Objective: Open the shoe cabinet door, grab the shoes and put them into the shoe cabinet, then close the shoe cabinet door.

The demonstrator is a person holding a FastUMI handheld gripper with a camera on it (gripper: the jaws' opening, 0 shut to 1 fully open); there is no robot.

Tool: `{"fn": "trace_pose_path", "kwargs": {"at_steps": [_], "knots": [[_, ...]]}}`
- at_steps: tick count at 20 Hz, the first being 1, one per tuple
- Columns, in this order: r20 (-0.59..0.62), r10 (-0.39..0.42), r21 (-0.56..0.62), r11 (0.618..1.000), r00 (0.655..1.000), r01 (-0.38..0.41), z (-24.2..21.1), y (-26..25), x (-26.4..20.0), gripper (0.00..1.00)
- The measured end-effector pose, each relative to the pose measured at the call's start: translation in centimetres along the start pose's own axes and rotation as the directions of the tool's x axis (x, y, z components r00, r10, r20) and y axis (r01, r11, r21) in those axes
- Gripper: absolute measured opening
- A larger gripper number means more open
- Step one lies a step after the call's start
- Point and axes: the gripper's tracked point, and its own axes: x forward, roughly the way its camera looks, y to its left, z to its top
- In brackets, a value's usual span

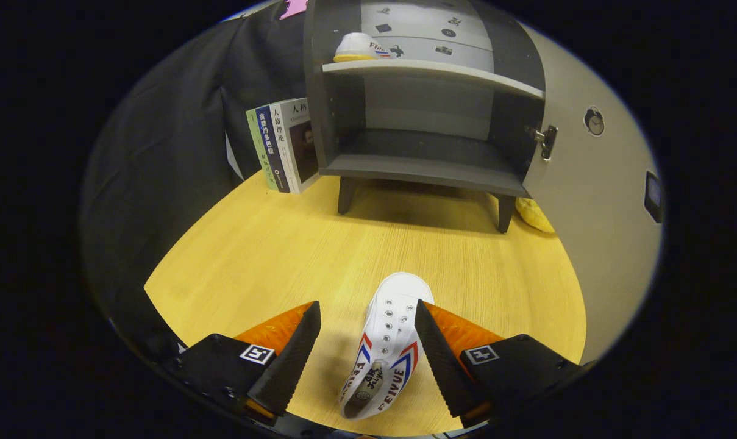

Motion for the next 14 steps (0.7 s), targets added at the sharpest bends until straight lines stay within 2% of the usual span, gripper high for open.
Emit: {"fn": "trace_pose_path", "kwargs": {"at_steps": [6,10,14], "knots": [[-0.094,0.013,-0.018,1.000,0.996,-0.015,-2.2,0.0,0.7,0.97],[-0.191,0.044,0.022,0.999,0.981,-0.041,-3.9,0.7,1.4,0.97],[-0.216,0.015,-0.007,1.000,0.976,-0.017,-4.8,0.2,2.3,0.92]]}}
